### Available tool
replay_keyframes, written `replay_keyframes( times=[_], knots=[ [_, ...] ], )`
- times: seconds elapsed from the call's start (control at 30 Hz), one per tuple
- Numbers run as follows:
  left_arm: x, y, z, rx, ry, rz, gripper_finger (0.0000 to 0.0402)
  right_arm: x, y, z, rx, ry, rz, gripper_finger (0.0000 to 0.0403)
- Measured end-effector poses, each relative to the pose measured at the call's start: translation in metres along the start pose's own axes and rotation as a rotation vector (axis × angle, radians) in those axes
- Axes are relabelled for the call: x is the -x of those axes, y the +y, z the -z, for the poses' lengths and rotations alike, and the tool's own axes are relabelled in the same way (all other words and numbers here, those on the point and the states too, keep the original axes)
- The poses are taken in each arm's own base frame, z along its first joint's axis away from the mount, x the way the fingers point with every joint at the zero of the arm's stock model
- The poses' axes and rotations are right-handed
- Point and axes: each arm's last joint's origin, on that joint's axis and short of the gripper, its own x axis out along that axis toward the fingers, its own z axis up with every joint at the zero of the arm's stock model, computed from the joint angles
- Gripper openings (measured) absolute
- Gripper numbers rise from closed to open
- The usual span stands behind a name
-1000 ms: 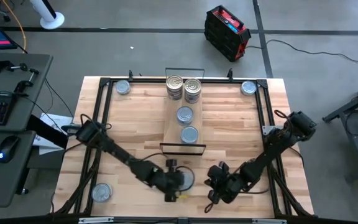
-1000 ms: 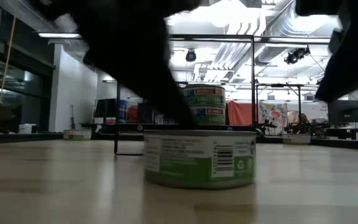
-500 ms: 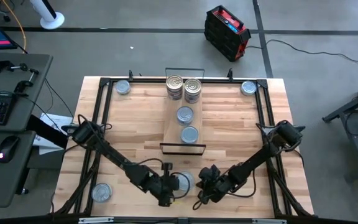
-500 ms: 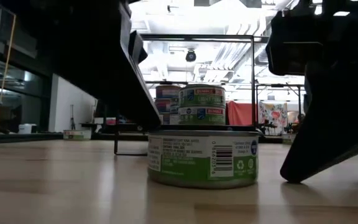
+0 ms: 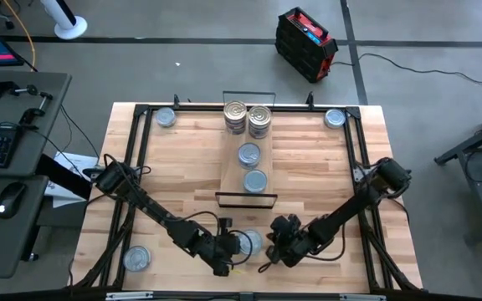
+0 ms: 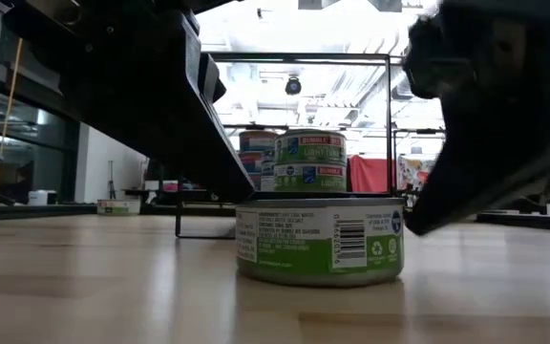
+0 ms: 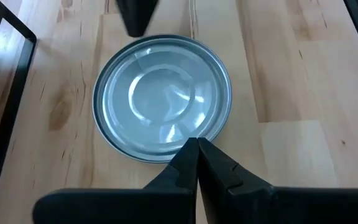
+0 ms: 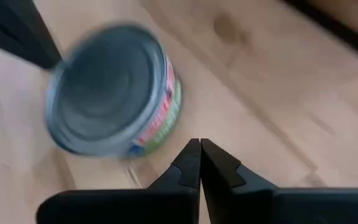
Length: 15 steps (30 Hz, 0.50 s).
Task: Stack canned seafood by type on shelf
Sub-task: Stack the green tuna can on top of the other green tuna cans on the shelf
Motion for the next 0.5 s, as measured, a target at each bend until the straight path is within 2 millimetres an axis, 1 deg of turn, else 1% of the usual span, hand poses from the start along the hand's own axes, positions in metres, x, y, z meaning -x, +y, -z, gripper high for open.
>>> replay_keyframes(
  times=[0.07,0.2,0.33,0.5],
  knots=[
    [0.0,0.0,0.0,0.0,-0.001,0.001,0.0,0.001,0.001,-0.004,-0.009,-0.01,-0.011,0.0],
    [-0.001,0.0,0.0,0.0,-0.006,0.008,0.0,-0.004,0.005,-0.013,0.001,0.026,-0.093,0.0],
    [-0.002,0.001,-0.002,-0.002,-0.012,0.019,0.0,-0.006,0.006,-0.019,-0.017,-0.028,-0.087,0.0],
    [-0.002,0.0,-0.001,0.002,0.01,0.06,0.0,-0.001,0.022,-0.033,-0.003,-0.088,-0.122,0.0]
  ],
)
